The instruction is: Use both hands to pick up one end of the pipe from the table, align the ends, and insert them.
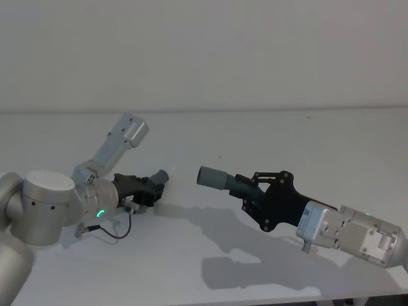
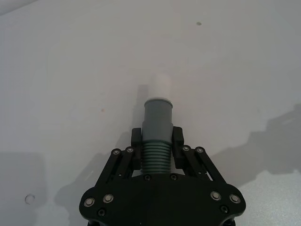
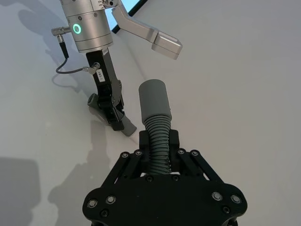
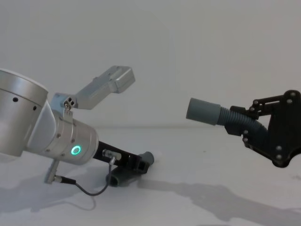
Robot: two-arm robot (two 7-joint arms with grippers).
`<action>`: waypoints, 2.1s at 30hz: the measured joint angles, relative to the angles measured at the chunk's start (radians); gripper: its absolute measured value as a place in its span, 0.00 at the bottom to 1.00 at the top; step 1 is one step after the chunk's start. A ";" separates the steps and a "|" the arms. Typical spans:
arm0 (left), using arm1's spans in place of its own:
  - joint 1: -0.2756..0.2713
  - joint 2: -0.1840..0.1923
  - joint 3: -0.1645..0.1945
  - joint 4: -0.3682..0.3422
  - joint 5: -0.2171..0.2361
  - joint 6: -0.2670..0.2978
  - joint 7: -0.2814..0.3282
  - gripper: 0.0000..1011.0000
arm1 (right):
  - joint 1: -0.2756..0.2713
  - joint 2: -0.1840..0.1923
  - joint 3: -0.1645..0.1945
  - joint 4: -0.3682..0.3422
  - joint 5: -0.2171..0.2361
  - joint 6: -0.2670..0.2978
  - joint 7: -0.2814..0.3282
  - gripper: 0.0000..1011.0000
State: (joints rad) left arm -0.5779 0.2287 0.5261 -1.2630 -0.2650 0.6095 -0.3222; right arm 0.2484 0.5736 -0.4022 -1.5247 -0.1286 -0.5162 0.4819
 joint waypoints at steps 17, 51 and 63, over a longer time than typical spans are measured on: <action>-0.048 0.010 0.019 0.048 0.006 -0.095 -0.105 0.33 | 0.000 0.000 0.000 0.000 0.000 0.000 0.000 0.20; -0.212 0.201 0.033 0.033 -0.125 -0.295 -0.614 0.33 | 0.000 0.000 0.000 0.000 0.000 0.000 0.000 0.20; -0.208 0.256 0.030 -0.018 -0.170 -0.274 -0.692 0.34 | 0.005 0.003 -0.003 0.003 -0.005 -0.010 -0.001 0.20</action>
State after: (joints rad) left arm -0.7863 0.4843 0.5558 -1.2809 -0.4354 0.3359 -1.0146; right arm 0.2532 0.5764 -0.4052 -1.5217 -0.1340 -0.5262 0.4811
